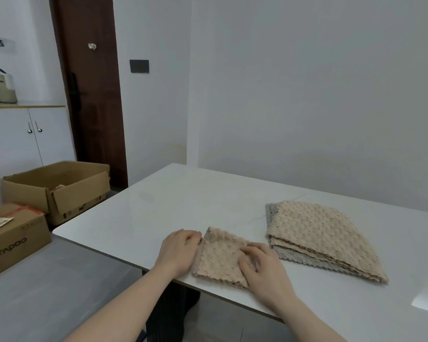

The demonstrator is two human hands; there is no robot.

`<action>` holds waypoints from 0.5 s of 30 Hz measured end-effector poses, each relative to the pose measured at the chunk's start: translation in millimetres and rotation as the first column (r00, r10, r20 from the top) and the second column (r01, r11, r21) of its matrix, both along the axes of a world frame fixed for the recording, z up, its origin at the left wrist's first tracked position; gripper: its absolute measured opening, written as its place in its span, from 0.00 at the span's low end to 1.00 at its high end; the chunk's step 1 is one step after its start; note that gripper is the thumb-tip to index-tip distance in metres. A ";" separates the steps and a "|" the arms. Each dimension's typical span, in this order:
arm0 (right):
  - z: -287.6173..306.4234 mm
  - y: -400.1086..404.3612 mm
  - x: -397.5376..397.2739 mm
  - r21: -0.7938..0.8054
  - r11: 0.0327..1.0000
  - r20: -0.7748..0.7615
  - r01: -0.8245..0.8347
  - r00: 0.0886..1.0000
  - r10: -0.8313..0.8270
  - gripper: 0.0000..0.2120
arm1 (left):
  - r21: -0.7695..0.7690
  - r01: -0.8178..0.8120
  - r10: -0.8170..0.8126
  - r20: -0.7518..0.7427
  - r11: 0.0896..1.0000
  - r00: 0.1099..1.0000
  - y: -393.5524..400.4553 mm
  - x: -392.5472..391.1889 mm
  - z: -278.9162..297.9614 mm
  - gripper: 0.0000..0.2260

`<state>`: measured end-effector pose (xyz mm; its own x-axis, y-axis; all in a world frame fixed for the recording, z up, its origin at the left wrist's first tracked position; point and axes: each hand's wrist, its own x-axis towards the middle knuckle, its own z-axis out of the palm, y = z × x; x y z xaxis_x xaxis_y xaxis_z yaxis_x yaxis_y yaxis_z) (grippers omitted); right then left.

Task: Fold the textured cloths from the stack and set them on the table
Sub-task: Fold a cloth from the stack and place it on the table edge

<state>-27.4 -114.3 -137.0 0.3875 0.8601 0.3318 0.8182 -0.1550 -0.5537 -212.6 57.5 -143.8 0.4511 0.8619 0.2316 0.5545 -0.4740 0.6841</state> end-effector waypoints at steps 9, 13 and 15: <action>-2.3 4.4 1.4 -0.074 0.985 -0.060 0.156 0.985 -0.160 0.39 | 0.216 0.079 -0.019 -0.267 0.973 0.963 -9.7 4.9 -6.6 0.23; -0.5 4.1 6.6 -0.052 0.984 -0.208 0.170 0.962 -0.177 0.37 | 0.228 0.125 -0.056 -0.289 0.966 0.956 -8.1 3.5 -7.9 0.23; -0.7 4.6 10.3 -0.037 0.986 -0.251 0.163 0.953 -0.167 0.33 | 0.222 0.142 -0.078 -0.274 0.965 0.958 -6.7 4.2 -9.3 0.22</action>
<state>-17.2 -109.7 -137.8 0.5942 0.7811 0.1919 0.6141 -0.2865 -0.7354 -208.4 50.9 -153.1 0.6121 0.7378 0.2844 0.6333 -0.6728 0.3824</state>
